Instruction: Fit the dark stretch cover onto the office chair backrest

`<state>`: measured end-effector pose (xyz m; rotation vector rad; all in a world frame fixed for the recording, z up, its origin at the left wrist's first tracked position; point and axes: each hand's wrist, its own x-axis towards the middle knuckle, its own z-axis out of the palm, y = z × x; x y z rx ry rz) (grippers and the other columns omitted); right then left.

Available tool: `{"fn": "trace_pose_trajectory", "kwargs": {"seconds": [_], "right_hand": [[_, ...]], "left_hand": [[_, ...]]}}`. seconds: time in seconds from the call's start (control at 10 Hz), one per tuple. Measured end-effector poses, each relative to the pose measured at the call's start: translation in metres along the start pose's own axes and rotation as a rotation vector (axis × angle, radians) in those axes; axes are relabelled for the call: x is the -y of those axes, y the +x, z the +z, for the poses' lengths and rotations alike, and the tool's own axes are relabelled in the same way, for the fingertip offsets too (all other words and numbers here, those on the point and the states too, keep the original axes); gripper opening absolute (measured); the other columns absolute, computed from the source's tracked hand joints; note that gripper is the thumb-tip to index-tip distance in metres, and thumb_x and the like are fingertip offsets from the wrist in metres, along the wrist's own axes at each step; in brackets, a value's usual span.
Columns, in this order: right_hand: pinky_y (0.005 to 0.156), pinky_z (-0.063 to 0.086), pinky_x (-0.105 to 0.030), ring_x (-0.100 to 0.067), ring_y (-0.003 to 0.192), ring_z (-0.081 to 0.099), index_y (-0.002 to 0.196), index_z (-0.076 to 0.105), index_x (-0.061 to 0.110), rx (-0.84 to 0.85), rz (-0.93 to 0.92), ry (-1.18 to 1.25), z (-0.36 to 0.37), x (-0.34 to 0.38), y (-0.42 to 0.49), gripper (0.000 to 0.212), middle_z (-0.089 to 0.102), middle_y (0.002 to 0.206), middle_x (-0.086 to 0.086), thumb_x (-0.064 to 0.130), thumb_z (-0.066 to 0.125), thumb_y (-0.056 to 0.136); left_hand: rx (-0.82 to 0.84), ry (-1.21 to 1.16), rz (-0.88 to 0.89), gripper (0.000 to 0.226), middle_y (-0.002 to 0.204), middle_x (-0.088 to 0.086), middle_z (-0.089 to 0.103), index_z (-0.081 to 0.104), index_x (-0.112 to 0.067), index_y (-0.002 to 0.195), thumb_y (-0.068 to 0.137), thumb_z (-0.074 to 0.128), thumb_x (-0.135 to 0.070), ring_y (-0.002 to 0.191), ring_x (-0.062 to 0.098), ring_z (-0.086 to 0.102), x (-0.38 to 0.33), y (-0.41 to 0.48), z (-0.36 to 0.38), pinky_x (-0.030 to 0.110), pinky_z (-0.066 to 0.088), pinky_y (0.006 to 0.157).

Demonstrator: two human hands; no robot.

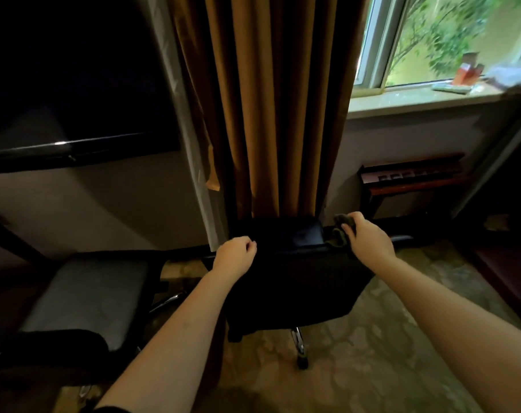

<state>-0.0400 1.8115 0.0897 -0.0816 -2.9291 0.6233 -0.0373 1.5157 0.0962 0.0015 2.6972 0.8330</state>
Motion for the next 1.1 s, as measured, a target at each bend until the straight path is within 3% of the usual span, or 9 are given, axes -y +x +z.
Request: {"fn": "trace_pose_trajectory", "kwargs": {"seconds": [0.1,0.2,0.4,0.5,0.6,0.7,0.8,1.1], "right_hand": [[0.057,0.042,-0.032,-0.026,0.082,0.062,0.123,0.046,0.017,0.034,-0.04,-0.018,-0.011,0.012,0.01,0.03,0.064,0.101,-0.005,0.035,0.045,0.099],[0.059,0.042,-0.03,-0.023,0.083,0.062,0.126,0.046,0.019,0.042,-0.105,0.057,-0.031,0.035,0.019,0.033,0.065,0.103,-0.004,0.034,0.05,0.097],[0.056,0.049,-0.03,-0.015,0.068,0.06,0.115,0.045,0.019,-0.007,-0.266,0.221,-0.087,0.093,0.037,0.033,0.062,0.088,0.0,0.026,0.064,0.089],[0.057,0.049,-0.027,-0.014,0.07,0.062,0.106,0.043,0.025,-0.048,-0.371,0.236,-0.114,0.12,0.043,0.028,0.061,0.084,0.005,0.023,0.065,0.088],[0.061,0.045,-0.02,-0.007,0.073,0.058,0.109,0.046,0.025,-0.101,-0.447,0.235,-0.141,0.143,0.046,0.027,0.059,0.085,0.01,0.021,0.065,0.088],[0.07,0.05,-0.023,-0.009,0.082,0.061,0.115,0.051,0.022,-0.159,-0.515,0.241,-0.166,0.155,0.051,0.03,0.061,0.094,0.008,0.024,0.065,0.089],[0.069,0.045,-0.014,-0.004,0.083,0.06,0.114,0.054,0.025,-0.213,-0.575,0.252,-0.189,0.163,0.059,0.031,0.061,0.094,0.012,0.03,0.067,0.087],[0.075,0.052,-0.028,-0.002,0.085,0.061,0.114,0.056,0.028,-0.388,-0.669,0.243,-0.25,0.198,0.081,0.036,0.063,0.096,0.017,0.041,0.069,0.083]], "left_hand": [[0.072,0.006,0.019,0.027,0.08,0.003,0.062,0.062,-0.017,0.107,0.1,0.042,-0.034,0.06,0.015,0.052,-0.014,0.003,-0.016,0.026,0.038,0.052],[0.015,-0.08,0.076,0.021,0.086,0.0,0.061,0.06,-0.02,0.109,0.099,0.047,-0.032,0.062,0.012,0.051,-0.037,0.002,-0.035,0.025,0.038,0.053],[-0.148,-0.198,0.355,0.033,0.106,-0.007,0.061,0.055,-0.019,0.124,0.094,0.057,-0.033,0.099,0.012,0.058,-0.103,-0.005,-0.087,0.028,0.049,0.086],[-0.198,-0.18,0.485,0.041,0.109,-0.01,0.06,0.05,-0.025,0.129,0.092,0.06,-0.036,0.094,0.003,0.057,-0.135,-0.013,-0.114,0.016,0.045,0.077],[-0.265,-0.131,0.604,0.029,0.106,-0.01,0.063,0.056,-0.026,0.119,0.091,0.062,-0.03,0.092,0.001,0.059,-0.155,-0.018,-0.14,0.015,0.049,0.074],[-0.348,-0.068,0.663,0.021,0.1,-0.009,0.065,0.06,-0.026,0.112,0.091,0.062,-0.028,0.089,0.001,0.062,-0.17,-0.025,-0.166,0.02,0.054,0.077],[-0.423,0.022,0.716,0.018,0.095,-0.01,0.064,0.061,-0.023,0.108,0.09,0.063,-0.028,0.086,0.0,0.061,-0.183,-0.031,-0.191,0.022,0.054,0.078],[-0.563,0.173,0.721,0.014,0.087,-0.004,0.066,0.061,-0.018,0.101,0.09,0.062,-0.027,0.079,0.007,0.063,-0.21,-0.062,-0.277,0.031,0.057,0.073]]}}
